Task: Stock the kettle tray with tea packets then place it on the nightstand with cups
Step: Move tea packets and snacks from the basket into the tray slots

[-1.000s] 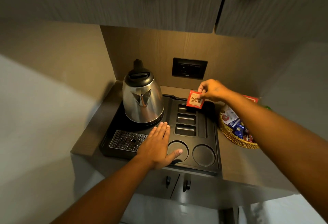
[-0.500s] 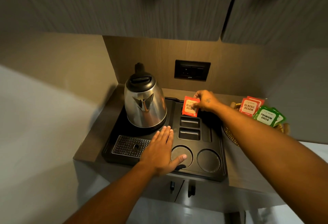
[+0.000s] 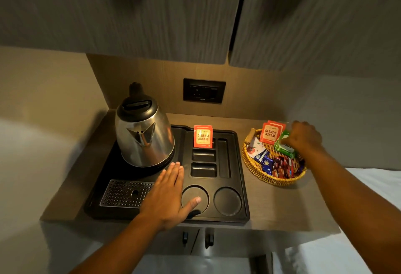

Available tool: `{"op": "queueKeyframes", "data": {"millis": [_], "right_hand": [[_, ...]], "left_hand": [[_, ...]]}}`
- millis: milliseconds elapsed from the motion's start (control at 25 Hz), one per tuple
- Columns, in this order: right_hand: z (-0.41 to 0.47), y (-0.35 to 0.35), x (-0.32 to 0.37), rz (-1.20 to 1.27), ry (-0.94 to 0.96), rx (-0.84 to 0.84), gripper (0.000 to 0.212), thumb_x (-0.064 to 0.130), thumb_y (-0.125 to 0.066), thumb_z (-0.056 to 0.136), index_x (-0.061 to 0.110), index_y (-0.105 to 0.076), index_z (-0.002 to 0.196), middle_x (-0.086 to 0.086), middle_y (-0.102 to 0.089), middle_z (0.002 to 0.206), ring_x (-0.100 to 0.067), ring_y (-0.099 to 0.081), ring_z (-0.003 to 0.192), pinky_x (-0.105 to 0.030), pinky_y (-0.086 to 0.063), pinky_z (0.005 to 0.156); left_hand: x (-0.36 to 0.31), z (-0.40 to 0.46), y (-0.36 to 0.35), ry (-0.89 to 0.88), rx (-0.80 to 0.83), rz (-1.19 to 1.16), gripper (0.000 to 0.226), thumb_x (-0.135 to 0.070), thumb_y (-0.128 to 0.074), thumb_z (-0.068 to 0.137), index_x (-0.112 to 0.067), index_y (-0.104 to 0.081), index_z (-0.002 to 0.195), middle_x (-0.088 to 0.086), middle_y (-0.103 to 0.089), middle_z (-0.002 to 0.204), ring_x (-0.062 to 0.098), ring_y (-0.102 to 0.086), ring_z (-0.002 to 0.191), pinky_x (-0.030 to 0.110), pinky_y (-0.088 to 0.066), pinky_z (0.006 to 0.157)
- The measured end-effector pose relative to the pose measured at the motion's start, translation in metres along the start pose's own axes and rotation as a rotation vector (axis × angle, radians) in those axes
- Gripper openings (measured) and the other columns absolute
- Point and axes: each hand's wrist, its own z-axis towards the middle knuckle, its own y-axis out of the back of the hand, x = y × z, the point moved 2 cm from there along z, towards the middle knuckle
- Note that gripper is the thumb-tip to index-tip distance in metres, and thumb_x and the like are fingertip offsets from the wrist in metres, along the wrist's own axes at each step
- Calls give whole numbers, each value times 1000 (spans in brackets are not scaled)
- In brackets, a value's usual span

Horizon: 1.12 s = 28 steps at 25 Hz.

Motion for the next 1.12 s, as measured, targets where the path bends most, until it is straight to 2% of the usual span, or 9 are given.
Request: {"op": "queueKeyframes", "data": {"millis": [120,320,480,560,680,760,840,1000,1120], "right_hand": [[-1,-9,-12,-85,52,99,61,47,-82,64,11,-61,108,-13,-65,100,-31,-62,89,-41,-53,74],[3,-2,-12,-135,85,19,50,41,-80,70,11,-62,105,-16,-61,101,-33,-59,92,-43,-52,77],[8,5,-11,157,24,128,21,24,-80,73,14,-64,81,-12,-69,87,-29,-67,80,-47,-57,74],[9,13,-9,237,-67,222,19,18,-81,73,12,-63,74,-13,-70,84,-30,-68,79,-45,-58,73],[6,38,-2,246,-70,238,16,13,-79,75,11,-64,71,-11,-69,80,-28,-68,78,-38,-55,62],[1,60,10,305,-2,176,13,13,-77,77,14,-65,73,-8,-69,78,-19,-67,68,-29,-49,50],[-13,76,42,429,128,142,13,11,-76,77,18,-65,76,-2,-69,76,-11,-64,64,-23,-44,48],[-59,59,152,517,500,326,23,11,-76,77,28,-61,73,6,-67,81,-7,-64,78,-20,-49,63],[-74,22,207,403,613,441,15,15,-73,80,24,-62,76,6,-68,88,-10,-63,89,-26,-53,71]], "left_hand": [[-1,0,2,4,-7,0,102,-86,-3,82,-15,12,154,4,16,162,16,22,147,36,9,120],[-2,-2,2,-4,-11,-6,101,-85,-4,83,-15,11,154,4,15,162,15,23,147,36,9,120],[-2,-2,1,-4,-32,-16,101,-85,-5,84,-15,10,154,4,14,163,16,21,147,36,9,120],[-2,-2,1,-1,-31,-17,101,-86,-5,84,-15,10,154,4,13,162,16,21,147,35,10,119],[-2,-2,1,5,-33,-15,101,-86,-5,83,-16,10,154,4,13,162,16,21,147,36,10,119],[-1,-1,0,11,-32,-21,101,-87,-4,82,-17,10,154,3,13,163,16,20,147,37,8,120],[-2,-1,-2,11,-30,-24,102,-87,-4,82,-17,10,154,3,13,163,16,20,147,37,8,120],[0,0,-2,7,-31,-19,103,-87,-5,82,-16,9,154,3,14,162,15,21,146,36,11,118],[-1,0,-2,1,-35,-16,102,-87,-5,83,-15,7,155,4,12,163,15,21,146,35,12,117]]}}
